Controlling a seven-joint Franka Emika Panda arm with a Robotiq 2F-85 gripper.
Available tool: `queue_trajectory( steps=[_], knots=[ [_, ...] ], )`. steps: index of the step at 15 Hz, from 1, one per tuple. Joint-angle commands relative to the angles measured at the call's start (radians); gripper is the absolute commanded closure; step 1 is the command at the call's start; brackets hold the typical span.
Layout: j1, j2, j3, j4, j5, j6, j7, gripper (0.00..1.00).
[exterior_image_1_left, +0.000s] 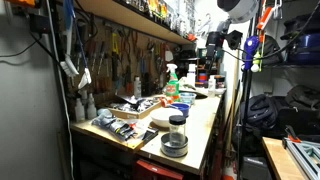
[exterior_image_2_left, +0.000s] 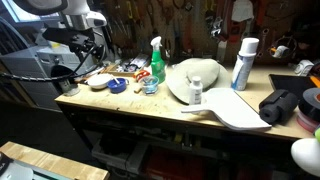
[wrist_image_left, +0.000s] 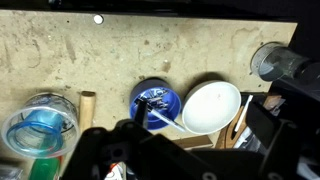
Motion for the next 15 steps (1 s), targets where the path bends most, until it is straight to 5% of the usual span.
queue_trajectory(
  steps=[1,6,15],
  knots=[
    [-0.038,0.008,0.034,0.002,0.019,-0.004,-0.015,0.0],
    [-0.038,0.009,0.034,0.002,0.019,-0.004,-0.015,0.0],
    [-0.014,0.135,0.136,-0.164,-0.009,0.579,-0.008,0.0]
  ],
)
